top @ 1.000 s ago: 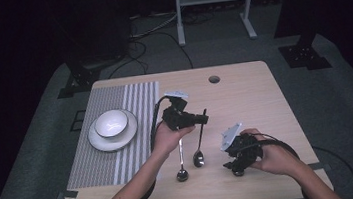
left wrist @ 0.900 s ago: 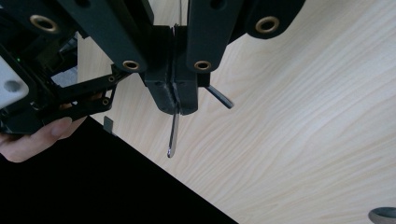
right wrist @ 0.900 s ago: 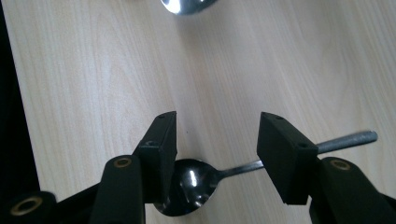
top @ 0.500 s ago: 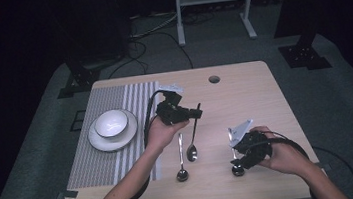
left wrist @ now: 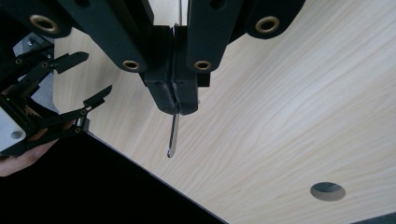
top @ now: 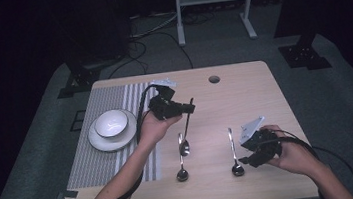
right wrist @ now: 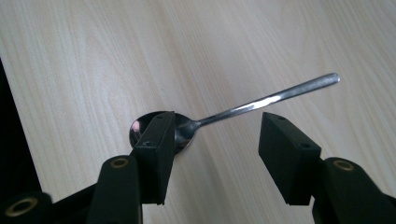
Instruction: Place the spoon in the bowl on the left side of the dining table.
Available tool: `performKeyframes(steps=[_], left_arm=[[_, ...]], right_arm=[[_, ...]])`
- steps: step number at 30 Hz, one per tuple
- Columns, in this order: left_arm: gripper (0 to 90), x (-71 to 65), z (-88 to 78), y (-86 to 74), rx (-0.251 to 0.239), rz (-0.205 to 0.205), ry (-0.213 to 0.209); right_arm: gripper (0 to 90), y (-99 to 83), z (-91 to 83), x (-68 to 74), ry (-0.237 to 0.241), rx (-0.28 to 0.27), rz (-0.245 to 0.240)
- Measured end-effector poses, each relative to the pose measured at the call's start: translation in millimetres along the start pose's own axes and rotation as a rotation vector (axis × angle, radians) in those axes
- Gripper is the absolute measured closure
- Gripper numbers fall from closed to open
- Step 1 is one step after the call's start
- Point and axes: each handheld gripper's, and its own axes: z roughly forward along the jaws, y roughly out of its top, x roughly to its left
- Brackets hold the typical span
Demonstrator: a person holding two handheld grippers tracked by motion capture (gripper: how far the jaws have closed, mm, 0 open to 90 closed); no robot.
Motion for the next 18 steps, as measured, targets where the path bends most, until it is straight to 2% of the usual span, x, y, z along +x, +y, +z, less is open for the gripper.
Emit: performKeyframes(steps=[6, 18], left_arm=[[89.3, 7.6, -11.2, 1.7, -0.003, 0.001, 0.026], [89.3, 26.6, -36.2, 1.6, -0.02, -0.021, 0.082]], right_arm=[[44.2, -6.3, -4.8, -3.3, -0.008, -0.004, 0.013], [42.4, -13.7, -7.9, -6.1, -0.011, -0.002, 0.04]])
